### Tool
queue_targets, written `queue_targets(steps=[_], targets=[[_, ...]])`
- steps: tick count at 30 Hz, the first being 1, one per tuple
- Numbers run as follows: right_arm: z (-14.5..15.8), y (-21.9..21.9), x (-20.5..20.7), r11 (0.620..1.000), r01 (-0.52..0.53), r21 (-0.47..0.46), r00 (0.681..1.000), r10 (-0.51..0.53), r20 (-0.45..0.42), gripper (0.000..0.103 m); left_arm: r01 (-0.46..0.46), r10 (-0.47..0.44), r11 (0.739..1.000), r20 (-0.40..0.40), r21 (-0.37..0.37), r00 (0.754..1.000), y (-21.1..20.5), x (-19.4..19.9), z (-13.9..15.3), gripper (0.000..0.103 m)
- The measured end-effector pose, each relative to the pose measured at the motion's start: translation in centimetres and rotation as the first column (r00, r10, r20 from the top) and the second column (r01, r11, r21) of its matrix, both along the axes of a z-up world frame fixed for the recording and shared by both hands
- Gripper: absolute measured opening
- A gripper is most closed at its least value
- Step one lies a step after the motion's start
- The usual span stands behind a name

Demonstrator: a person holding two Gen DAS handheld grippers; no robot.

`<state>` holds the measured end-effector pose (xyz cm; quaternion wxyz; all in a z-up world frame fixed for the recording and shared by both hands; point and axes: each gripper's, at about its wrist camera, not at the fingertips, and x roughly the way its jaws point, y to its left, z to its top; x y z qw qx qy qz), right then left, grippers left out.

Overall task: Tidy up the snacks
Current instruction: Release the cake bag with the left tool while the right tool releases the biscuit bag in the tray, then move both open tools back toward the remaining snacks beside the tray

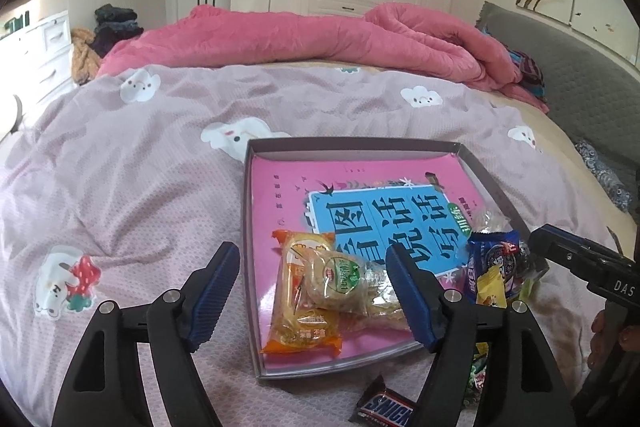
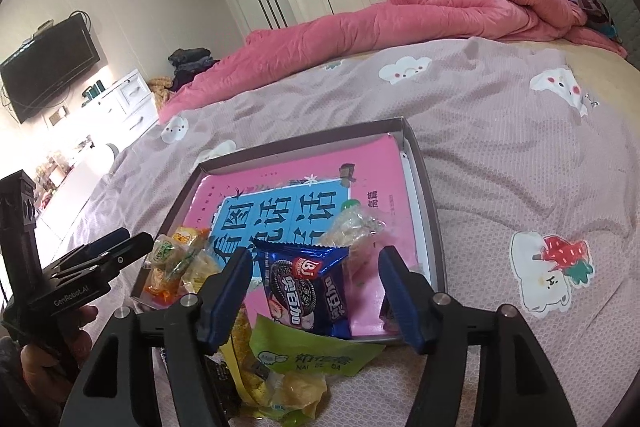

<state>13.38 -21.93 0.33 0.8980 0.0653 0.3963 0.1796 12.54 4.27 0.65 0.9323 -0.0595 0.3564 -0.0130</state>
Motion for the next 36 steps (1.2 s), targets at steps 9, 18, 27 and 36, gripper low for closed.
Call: queue_targets(steps=[9,18,27,36], targets=[[0.5,-0.3,-0.4,1.0,0.01,0.004,1.0,-0.01,0.017,0.066,0.02,-0.02,1.0,0.033,0.001,0.999,-0.1,-1.3,1.3,0.079],[1.1,-0.2,-1.5,1.0,0.002,-0.004,0.999,-0.002,0.032,0.07,0.038,-0.038,0.999,0.054,0.005,0.998,-0.5,-2.7,2.5,0.08],[1.9,-0.3,-2.6,1.0,-0.005,0.005,0.999,0.005,0.049,0.074,0.065,-0.065,0.998,0.021,-0.011,0.998,-1.3,-3.6,2.8,0.08],[2.5,-0.3,-3.7,1.0,-0.006,0.002,0.998,0.006,0.059,0.077,0.101,-0.101,0.995,0.004,-0.001,0.995,-2.8,-5.2,2.9,0.08]])
